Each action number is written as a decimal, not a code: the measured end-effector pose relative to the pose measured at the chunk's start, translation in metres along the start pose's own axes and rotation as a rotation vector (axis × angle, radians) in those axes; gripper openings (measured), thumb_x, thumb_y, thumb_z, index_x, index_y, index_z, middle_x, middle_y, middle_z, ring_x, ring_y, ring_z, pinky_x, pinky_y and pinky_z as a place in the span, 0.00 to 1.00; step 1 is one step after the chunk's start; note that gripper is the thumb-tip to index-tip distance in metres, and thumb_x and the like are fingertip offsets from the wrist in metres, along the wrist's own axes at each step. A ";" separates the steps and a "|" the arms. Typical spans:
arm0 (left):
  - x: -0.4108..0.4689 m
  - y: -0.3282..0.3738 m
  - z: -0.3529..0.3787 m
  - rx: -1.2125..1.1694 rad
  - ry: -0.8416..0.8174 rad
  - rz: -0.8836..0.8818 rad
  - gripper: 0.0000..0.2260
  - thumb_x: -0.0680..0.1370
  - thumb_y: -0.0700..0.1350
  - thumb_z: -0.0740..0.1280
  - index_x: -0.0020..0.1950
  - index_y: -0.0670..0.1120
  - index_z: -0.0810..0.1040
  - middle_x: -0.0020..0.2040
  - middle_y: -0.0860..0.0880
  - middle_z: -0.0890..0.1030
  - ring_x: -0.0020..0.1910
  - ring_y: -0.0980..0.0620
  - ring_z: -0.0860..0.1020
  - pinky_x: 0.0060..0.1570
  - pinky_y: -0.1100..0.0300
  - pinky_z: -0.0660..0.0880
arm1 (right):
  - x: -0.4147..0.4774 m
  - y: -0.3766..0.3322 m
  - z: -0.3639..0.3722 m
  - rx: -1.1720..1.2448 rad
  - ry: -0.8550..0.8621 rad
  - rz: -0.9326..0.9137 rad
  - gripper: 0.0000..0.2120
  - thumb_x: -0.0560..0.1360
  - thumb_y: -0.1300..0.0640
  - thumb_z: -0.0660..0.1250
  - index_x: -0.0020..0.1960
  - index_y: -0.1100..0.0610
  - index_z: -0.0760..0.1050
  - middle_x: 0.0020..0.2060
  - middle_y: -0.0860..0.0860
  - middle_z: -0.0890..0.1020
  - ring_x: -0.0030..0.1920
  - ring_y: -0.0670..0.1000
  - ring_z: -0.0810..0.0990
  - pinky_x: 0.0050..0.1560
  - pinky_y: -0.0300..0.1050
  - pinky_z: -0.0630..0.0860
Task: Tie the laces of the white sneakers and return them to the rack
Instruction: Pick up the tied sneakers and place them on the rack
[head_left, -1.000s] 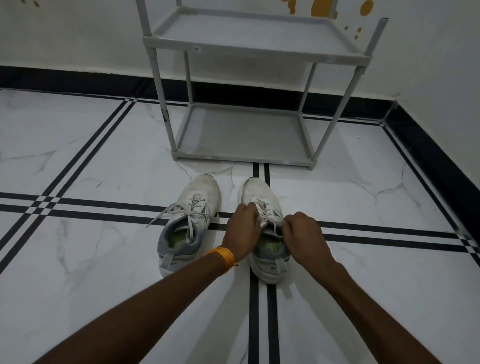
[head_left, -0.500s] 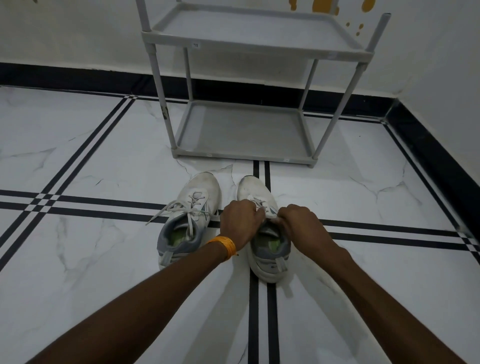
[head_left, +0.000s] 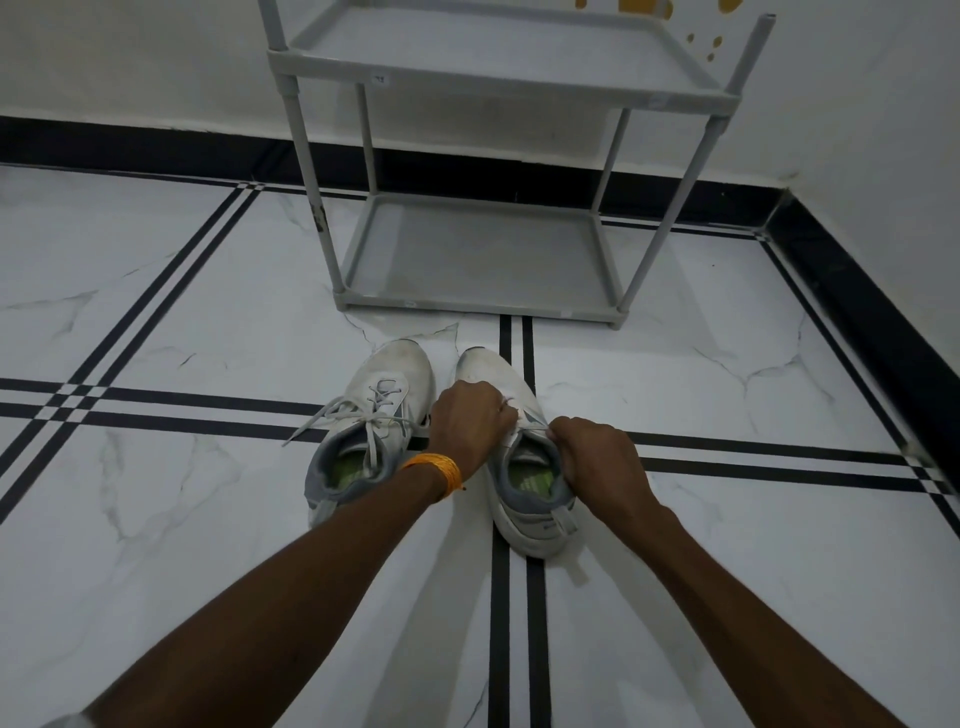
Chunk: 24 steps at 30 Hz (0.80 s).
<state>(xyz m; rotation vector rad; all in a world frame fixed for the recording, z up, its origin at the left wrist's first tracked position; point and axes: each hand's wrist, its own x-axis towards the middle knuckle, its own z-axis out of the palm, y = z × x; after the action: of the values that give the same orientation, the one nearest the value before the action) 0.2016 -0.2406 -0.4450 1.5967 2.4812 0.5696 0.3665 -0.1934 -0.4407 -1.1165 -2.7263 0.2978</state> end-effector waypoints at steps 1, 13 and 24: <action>-0.001 0.000 0.000 0.001 -0.001 -0.004 0.16 0.77 0.49 0.61 0.30 0.45 0.73 0.26 0.48 0.70 0.27 0.51 0.67 0.32 0.58 0.61 | 0.000 0.001 0.000 0.007 -0.001 -0.008 0.10 0.77 0.51 0.66 0.50 0.58 0.78 0.45 0.56 0.84 0.44 0.58 0.81 0.42 0.43 0.67; -0.012 -0.080 -0.079 -0.265 0.007 -0.125 0.26 0.68 0.56 0.65 0.65 0.49 0.72 0.60 0.47 0.76 0.53 0.48 0.75 0.51 0.56 0.71 | -0.001 -0.001 -0.008 0.560 -0.224 0.367 0.29 0.71 0.37 0.66 0.66 0.51 0.68 0.51 0.48 0.75 0.52 0.53 0.79 0.50 0.51 0.79; -0.043 -0.124 -0.050 -0.144 -0.220 -0.347 0.17 0.76 0.41 0.64 0.64 0.39 0.69 0.55 0.38 0.80 0.50 0.41 0.78 0.45 0.56 0.70 | 0.020 -0.024 0.023 0.314 -0.206 0.296 0.09 0.76 0.56 0.63 0.49 0.62 0.71 0.46 0.61 0.78 0.43 0.56 0.75 0.40 0.43 0.67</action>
<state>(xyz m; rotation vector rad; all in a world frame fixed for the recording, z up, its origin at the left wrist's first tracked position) 0.0990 -0.3364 -0.4509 1.0791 2.4100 0.4796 0.3311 -0.1984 -0.4550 -1.4580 -2.5443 0.8946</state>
